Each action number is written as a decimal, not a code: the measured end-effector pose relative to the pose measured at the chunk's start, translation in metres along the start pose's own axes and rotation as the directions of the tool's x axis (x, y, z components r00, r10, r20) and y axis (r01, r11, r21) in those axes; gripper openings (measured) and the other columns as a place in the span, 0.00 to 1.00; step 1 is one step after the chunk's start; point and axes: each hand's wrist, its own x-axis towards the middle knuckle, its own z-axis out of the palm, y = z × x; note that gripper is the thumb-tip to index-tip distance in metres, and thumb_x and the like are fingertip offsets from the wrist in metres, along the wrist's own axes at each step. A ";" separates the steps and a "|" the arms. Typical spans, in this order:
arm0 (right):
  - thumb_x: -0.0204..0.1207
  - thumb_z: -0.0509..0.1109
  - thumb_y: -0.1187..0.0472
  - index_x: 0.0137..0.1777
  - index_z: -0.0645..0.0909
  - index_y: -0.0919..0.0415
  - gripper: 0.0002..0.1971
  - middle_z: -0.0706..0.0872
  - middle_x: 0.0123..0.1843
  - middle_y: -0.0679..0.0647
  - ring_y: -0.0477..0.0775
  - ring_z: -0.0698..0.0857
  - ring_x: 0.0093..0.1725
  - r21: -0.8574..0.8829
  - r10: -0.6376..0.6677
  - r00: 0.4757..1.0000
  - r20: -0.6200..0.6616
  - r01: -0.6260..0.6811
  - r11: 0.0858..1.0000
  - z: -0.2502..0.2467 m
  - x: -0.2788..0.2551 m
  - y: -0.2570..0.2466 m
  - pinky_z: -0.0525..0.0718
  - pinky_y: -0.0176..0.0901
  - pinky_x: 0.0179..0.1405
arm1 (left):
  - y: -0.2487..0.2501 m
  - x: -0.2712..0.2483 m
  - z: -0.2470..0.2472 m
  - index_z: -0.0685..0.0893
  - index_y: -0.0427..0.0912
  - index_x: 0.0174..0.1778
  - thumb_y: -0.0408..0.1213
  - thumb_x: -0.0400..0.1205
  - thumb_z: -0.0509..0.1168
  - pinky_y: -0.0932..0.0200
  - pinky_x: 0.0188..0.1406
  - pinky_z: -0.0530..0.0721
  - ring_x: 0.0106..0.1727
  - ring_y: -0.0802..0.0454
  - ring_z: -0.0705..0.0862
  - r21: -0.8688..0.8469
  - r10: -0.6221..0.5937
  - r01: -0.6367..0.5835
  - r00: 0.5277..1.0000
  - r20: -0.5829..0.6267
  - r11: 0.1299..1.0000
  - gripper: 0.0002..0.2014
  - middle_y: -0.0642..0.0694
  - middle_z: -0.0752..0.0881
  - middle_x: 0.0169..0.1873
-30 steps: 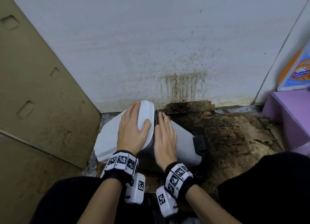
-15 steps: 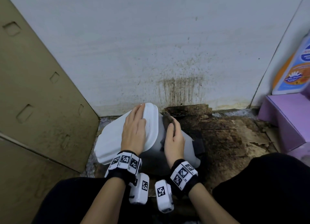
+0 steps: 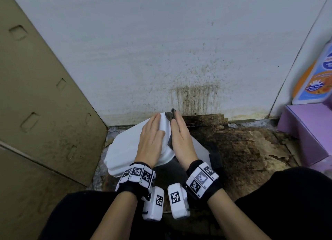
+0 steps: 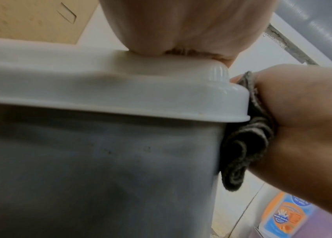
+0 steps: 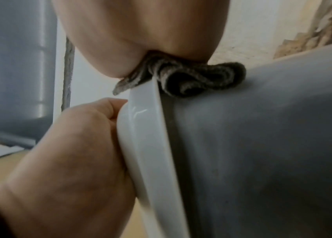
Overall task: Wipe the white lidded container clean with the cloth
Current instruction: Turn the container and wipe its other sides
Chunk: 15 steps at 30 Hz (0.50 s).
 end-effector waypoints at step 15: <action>0.92 0.50 0.54 0.89 0.55 0.50 0.26 0.56 0.90 0.40 0.35 0.53 0.87 -0.117 -0.067 0.996 -0.052 0.060 0.991 0.014 -0.028 0.013 0.51 0.35 0.86 | -0.022 0.009 -0.003 0.70 0.33 0.80 0.30 0.86 0.61 0.55 0.85 0.51 0.83 0.65 0.48 0.209 0.139 -0.140 0.990 0.019 0.968 0.24 0.48 0.52 0.88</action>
